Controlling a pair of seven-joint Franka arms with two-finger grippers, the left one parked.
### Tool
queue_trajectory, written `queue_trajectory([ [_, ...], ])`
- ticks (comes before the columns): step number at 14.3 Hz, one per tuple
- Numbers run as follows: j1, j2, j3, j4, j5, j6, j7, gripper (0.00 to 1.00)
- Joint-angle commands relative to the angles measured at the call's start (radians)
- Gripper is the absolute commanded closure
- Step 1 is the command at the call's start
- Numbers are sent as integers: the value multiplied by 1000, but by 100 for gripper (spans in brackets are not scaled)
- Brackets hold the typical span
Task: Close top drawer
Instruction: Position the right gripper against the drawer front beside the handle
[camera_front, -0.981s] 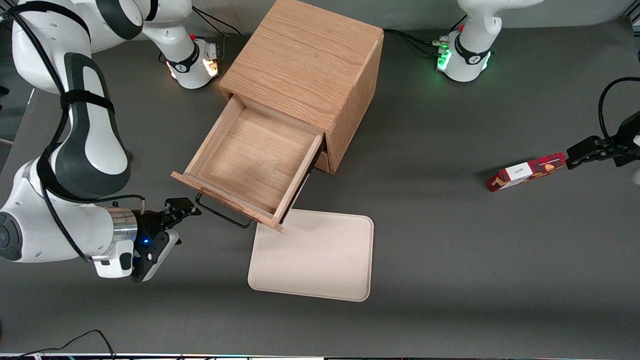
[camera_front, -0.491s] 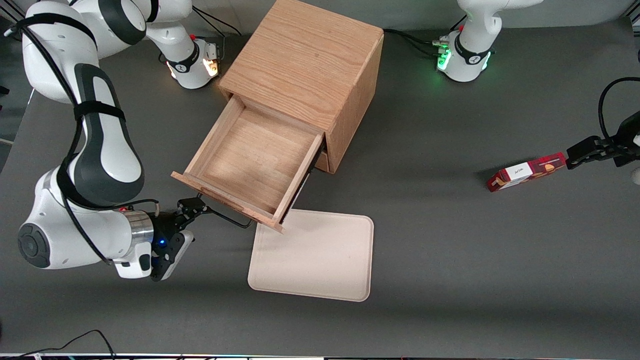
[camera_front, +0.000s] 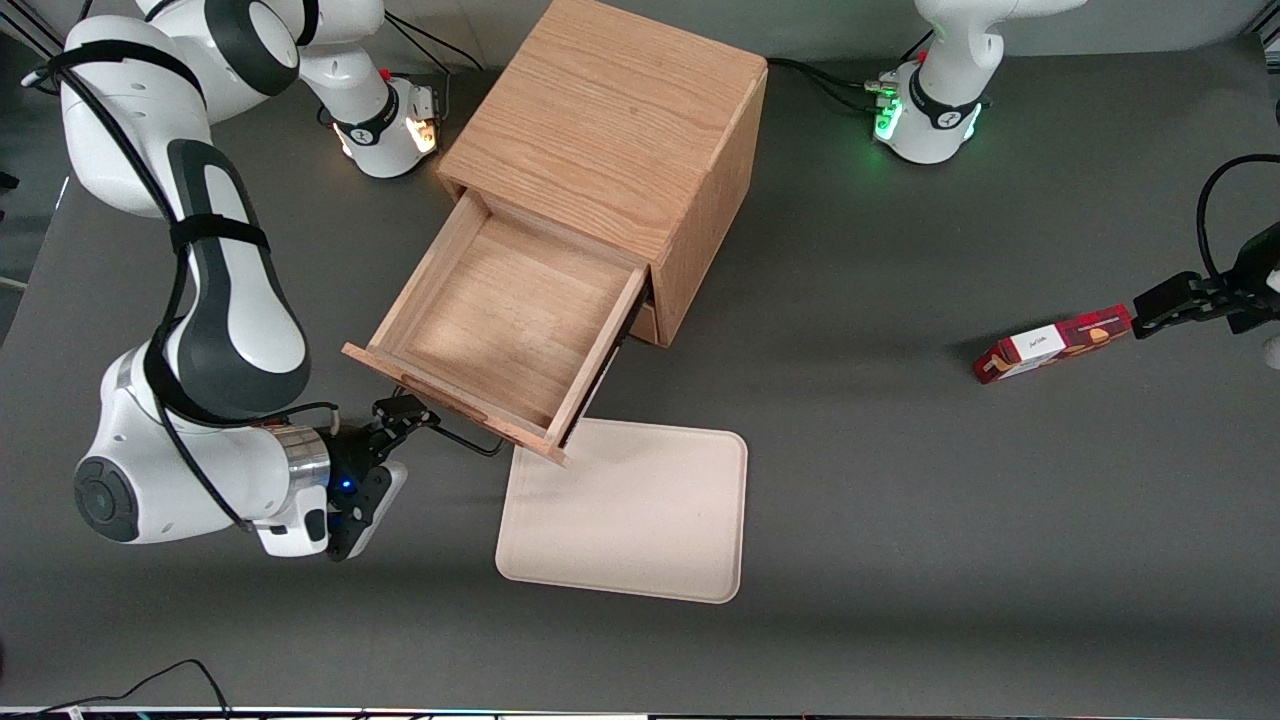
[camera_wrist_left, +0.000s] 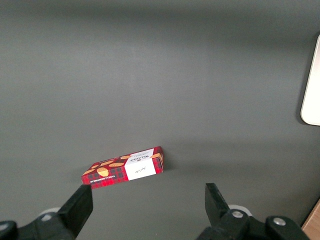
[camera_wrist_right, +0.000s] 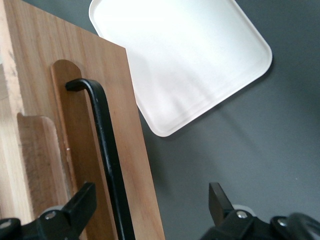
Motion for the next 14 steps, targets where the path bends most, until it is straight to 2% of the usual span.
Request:
queue_trajectory([
  [1,5,22,-1,29,10,-18,0,0],
  [14,45,45,-11,26,-70,-7,0,0],
])
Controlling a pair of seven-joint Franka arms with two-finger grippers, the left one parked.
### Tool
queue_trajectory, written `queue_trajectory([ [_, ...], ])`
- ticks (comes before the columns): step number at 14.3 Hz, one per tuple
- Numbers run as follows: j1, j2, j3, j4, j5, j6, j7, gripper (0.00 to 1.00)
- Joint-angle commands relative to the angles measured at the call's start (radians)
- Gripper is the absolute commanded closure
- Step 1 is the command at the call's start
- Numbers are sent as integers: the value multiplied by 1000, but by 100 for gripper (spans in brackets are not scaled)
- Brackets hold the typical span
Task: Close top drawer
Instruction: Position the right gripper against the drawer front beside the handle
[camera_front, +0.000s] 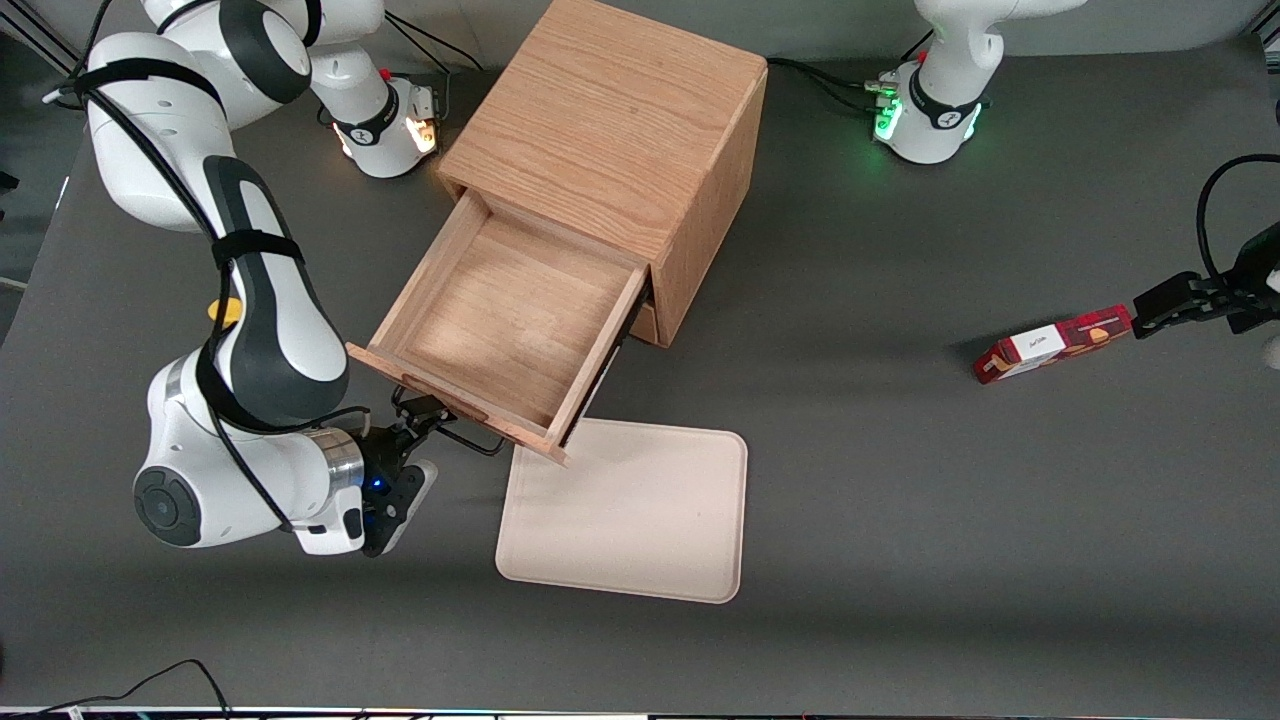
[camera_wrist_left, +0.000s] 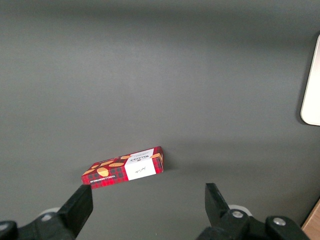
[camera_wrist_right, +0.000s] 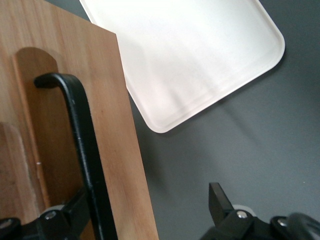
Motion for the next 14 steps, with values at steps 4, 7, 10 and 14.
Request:
queue_trajectory([
  [4,21,15,3,26,-51,5,23,0],
  [7,31,15,3,26,-60,6,23,0],
  [10,32,13,5,22,-68,5,24,0],
  [14,38,8,6,14,-74,6,26,0],
])
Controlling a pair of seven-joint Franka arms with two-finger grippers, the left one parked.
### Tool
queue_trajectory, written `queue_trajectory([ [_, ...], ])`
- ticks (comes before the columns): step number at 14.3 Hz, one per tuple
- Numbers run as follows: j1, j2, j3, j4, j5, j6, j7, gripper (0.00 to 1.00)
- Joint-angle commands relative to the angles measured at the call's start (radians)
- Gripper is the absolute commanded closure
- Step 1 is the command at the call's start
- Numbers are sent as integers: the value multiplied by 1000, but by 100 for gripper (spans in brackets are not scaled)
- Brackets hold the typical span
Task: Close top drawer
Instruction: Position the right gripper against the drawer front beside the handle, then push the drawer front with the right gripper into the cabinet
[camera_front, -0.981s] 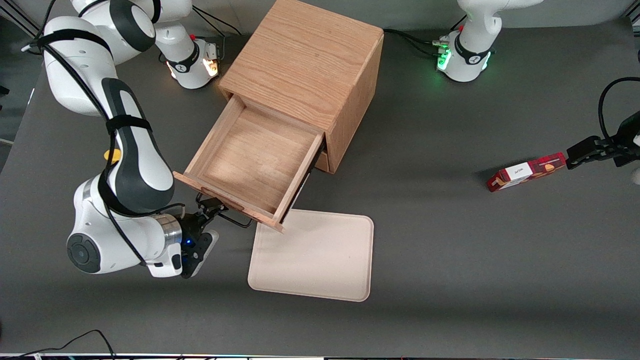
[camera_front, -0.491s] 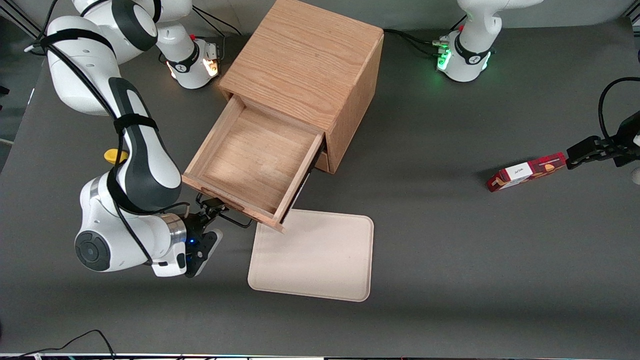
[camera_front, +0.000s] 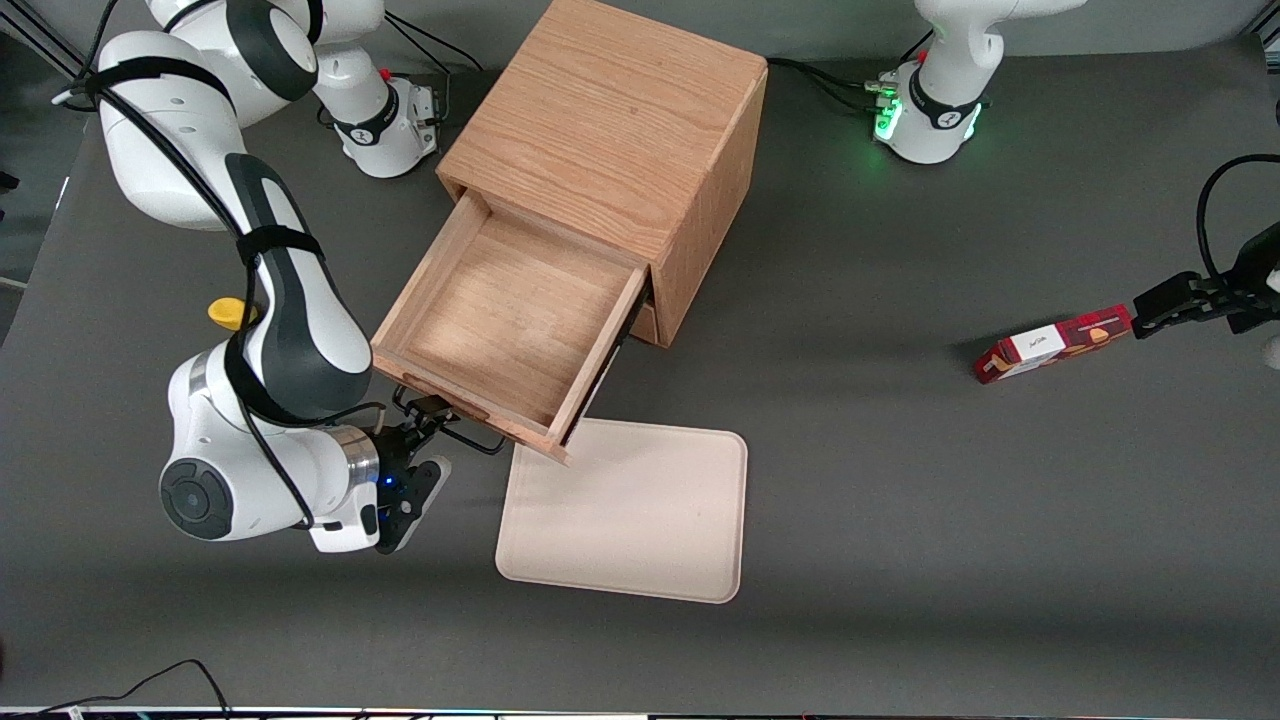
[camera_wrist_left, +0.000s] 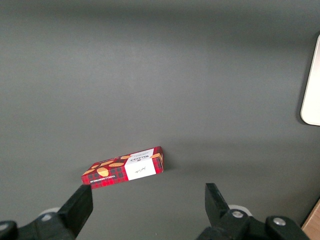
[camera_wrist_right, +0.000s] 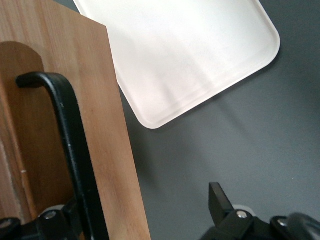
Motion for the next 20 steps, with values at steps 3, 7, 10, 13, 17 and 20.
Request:
queue_trajectory([
  [3,15,-3,6,-29,-14,26,24,0],
  [7,15,-16,21,-41,-14,23,36,0],
  [10,15,-41,35,-80,-14,20,53,0],
  [13,26,-64,50,-112,-14,20,82,0],
  [17,40,-108,50,-185,-17,17,96,0],
  [20,41,-136,70,-247,-46,12,112,0],
])
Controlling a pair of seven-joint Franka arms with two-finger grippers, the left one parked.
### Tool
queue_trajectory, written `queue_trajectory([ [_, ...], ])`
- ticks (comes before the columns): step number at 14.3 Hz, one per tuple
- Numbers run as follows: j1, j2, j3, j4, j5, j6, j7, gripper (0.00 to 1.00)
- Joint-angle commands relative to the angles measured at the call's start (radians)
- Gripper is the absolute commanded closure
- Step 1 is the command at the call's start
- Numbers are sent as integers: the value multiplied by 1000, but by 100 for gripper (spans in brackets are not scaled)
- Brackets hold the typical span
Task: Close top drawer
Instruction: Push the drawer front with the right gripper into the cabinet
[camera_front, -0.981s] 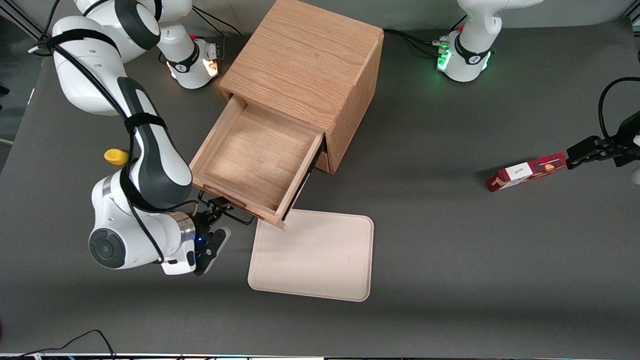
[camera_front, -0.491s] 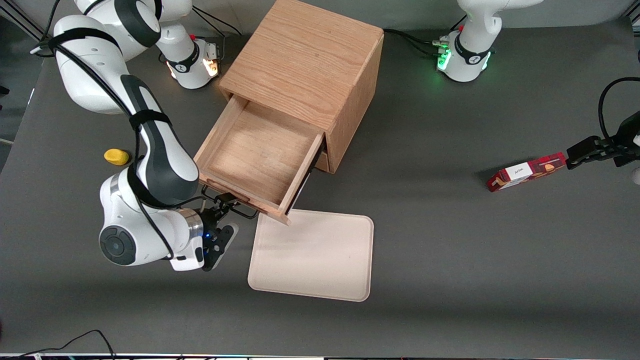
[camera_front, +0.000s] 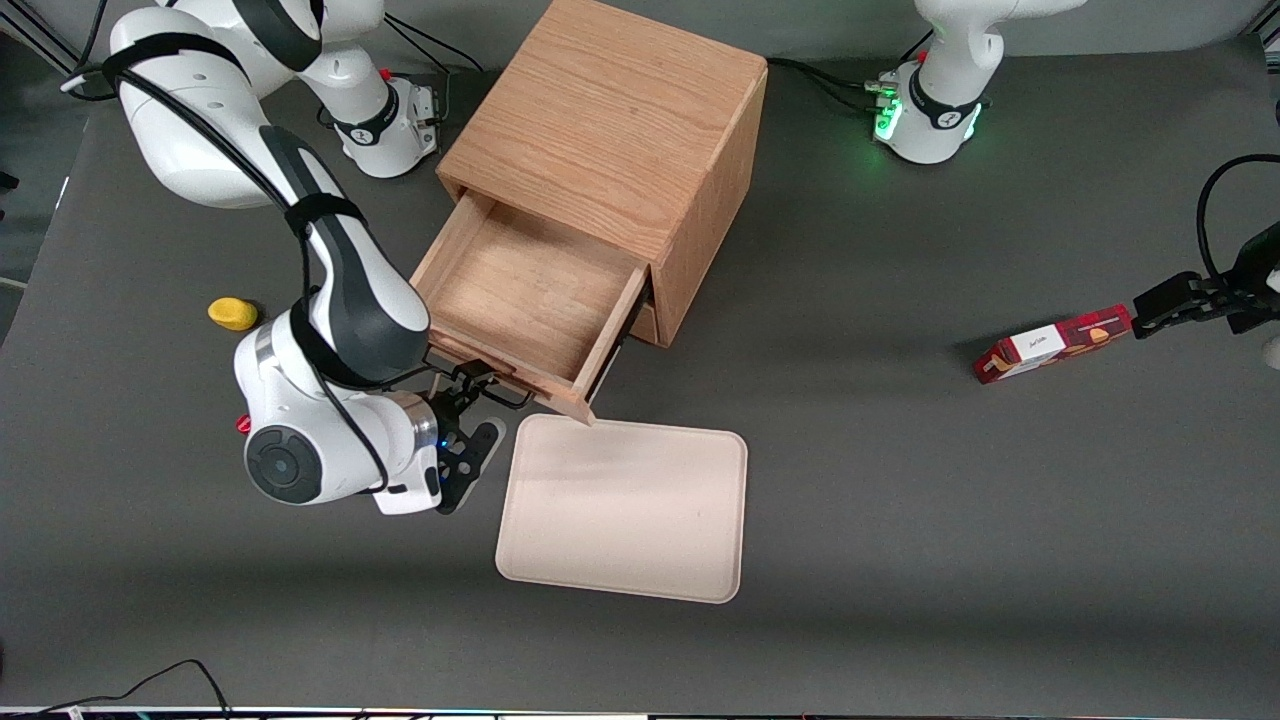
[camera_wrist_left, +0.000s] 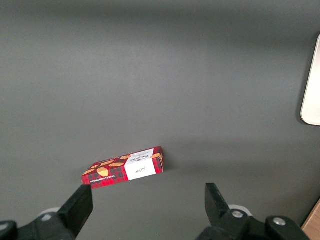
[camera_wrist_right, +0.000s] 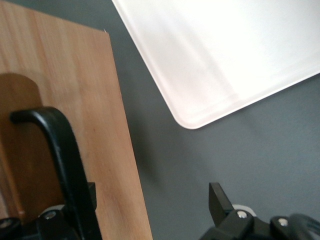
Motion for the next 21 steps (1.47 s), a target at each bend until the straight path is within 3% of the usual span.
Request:
queue_trajectory([
  [1,0,-62,18,-98,-26,3,47,0],
  [21,0,-148,134,-266,-26,-7,209,0],
])
